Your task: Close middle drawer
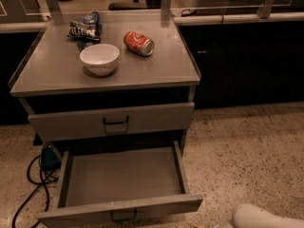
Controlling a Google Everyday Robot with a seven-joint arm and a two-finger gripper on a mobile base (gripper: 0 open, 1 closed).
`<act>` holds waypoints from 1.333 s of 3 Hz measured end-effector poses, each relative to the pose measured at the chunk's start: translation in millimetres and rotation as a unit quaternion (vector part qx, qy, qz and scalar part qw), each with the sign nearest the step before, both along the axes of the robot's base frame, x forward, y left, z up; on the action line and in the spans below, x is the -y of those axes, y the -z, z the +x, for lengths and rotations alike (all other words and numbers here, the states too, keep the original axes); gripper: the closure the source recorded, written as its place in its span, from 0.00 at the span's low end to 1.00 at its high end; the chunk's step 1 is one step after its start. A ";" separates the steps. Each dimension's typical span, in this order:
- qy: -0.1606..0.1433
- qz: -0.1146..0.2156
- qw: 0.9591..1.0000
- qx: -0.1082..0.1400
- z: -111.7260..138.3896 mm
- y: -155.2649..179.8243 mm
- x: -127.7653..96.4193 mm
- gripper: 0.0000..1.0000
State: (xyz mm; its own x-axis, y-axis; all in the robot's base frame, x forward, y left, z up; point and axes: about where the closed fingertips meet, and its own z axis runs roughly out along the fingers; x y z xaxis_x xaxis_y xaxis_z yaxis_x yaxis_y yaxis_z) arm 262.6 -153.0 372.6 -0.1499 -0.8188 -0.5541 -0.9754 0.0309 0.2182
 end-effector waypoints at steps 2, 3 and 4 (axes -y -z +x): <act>-0.039 -0.023 0.997 0.065 41.1 16.8 -31.4 0.00; -0.054 -0.028 0.991 0.117 63.8 16.1 -53.6 0.00; -0.062 -0.035 0.985 0.157 91.0 8.7 -77.1 0.00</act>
Offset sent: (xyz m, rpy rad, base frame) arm 0.0793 0.0538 -0.0201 -0.0777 -0.2554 0.1131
